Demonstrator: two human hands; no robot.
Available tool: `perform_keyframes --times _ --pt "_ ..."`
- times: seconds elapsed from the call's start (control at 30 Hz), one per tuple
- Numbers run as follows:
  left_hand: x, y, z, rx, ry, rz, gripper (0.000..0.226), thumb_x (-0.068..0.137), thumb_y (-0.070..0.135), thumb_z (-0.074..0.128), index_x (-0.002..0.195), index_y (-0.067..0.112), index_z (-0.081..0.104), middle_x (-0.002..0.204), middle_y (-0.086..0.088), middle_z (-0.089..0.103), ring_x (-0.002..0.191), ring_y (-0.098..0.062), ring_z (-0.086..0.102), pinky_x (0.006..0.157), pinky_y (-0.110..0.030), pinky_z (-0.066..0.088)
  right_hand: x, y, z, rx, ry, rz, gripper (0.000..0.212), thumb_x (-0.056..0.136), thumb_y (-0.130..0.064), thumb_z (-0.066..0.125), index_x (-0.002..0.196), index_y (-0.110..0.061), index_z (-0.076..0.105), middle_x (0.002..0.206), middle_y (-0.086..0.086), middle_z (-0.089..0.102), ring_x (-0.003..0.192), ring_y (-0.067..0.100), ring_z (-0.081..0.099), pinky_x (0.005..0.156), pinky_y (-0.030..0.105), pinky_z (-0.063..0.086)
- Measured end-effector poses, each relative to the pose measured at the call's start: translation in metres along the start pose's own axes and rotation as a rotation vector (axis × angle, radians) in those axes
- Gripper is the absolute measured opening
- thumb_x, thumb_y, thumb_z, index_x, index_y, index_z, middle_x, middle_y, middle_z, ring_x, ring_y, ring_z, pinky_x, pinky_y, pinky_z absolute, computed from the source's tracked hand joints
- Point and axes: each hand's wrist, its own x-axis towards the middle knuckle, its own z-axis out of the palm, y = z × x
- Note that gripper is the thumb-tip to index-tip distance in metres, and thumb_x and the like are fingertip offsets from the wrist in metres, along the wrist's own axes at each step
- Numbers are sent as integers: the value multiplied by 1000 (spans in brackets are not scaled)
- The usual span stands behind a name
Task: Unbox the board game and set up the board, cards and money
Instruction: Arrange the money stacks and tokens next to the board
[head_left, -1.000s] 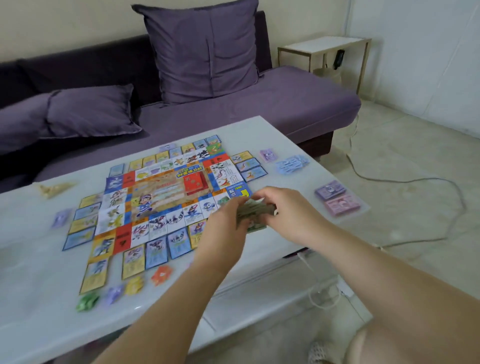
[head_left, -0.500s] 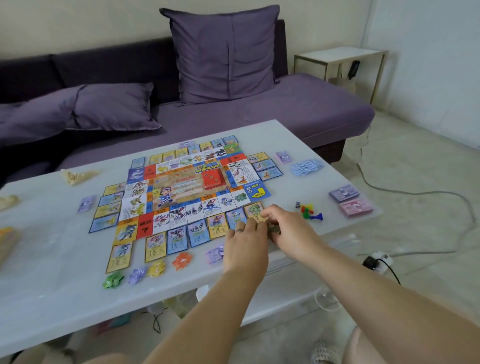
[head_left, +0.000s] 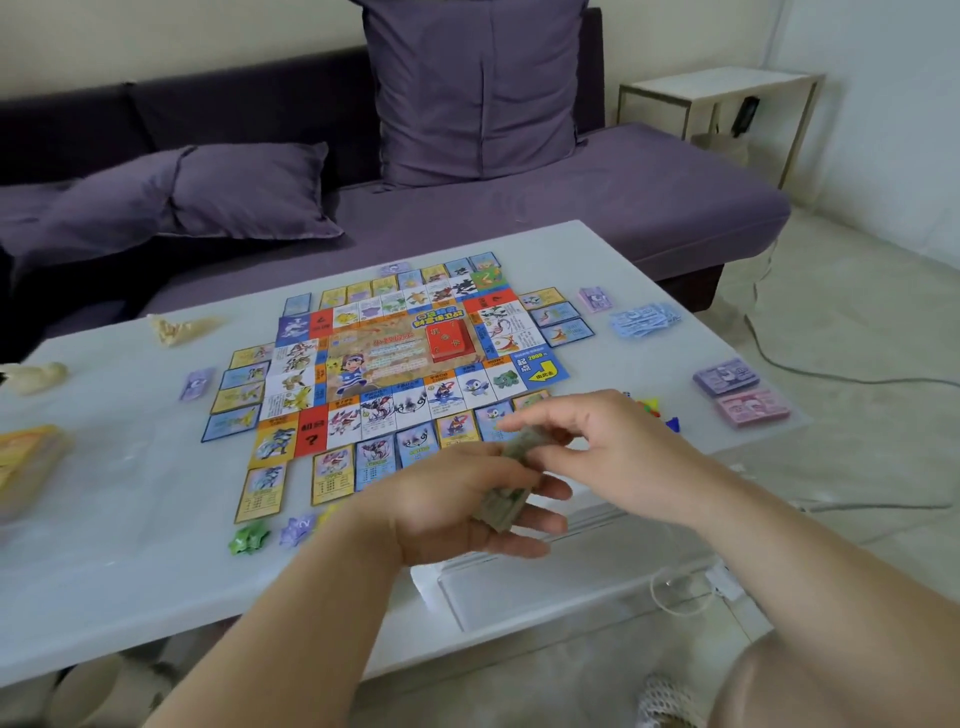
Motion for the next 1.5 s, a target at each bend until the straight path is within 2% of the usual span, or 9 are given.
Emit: perform_keyframes --times 0.17,0.27,0.37,0.63,0.8,0.97,1.1,1.33,1.5 --pt "2 -23 -8 -335 119 43 20 96 9 44 104 6 62 65 -3 56 54 -13 54 62 -32 57 0 -3 15 -20 -149 24 71 89 -13 61 143 -44 27 135 -22 46 117 -2 53 92 4 35" --pt "4 -28 -11 -374 160 58 18 96 9 44 104 8 61 72 -5 56 57 -15 57 58 -30 54 -2 -4 27 -163 -179 2 99 76 -31 75 148 -43 8 134 -27 33 128 -9 31 99 7 28" --pt "5 -29 -13 -327 176 50 19 95 8 45 107 4 59 90 -14 60 72 -20 62 62 -32 54 2 -5 45 -311 -101 -87 107 69 -36 79 149 -39 8 134 -15 40 122 3 40 100 17 37" --pt "-5 -30 -31 -272 136 127 27 97 12 40 105 4 64 97 -12 68 89 -22 62 90 -40 49 22 -3 57 -271 -1 -173 79 72 -21 74 141 -36 39 123 -14 55 109 1 50 92 23 45" --pt "-6 -29 -40 -248 266 237 21 98 8 43 102 0 62 83 -11 70 71 -15 69 69 -31 58 35 -2 57 -108 -119 -79 84 67 -44 78 141 -40 38 130 -26 48 118 -8 45 100 21 40" --pt "-11 -29 -50 -39 353 312 13 90 10 57 84 5 68 76 -8 72 72 -13 70 65 -20 56 47 -6 42 86 30 120 20 75 -34 76 91 -23 70 84 -10 71 74 -1 63 71 15 50" --pt "-13 -32 -53 98 401 308 8 87 11 64 79 10 67 72 -4 72 68 -12 70 57 -17 51 52 -7 54 64 23 176 17 74 -32 78 68 -20 67 69 -2 70 60 3 58 66 25 49" --pt "-11 -37 -61 246 498 250 19 87 30 64 82 11 63 67 1 66 54 -5 57 66 -26 51 58 -5 49 10 -120 206 11 84 -28 70 75 -22 74 70 -10 71 66 2 60 75 28 50" --pt "-14 -31 -78 68 672 287 20 91 25 59 76 11 60 57 2 59 56 -13 50 71 -34 50 63 4 46 249 14 316 7 86 -11 67 82 -17 65 70 -4 68 60 6 60 59 16 51"
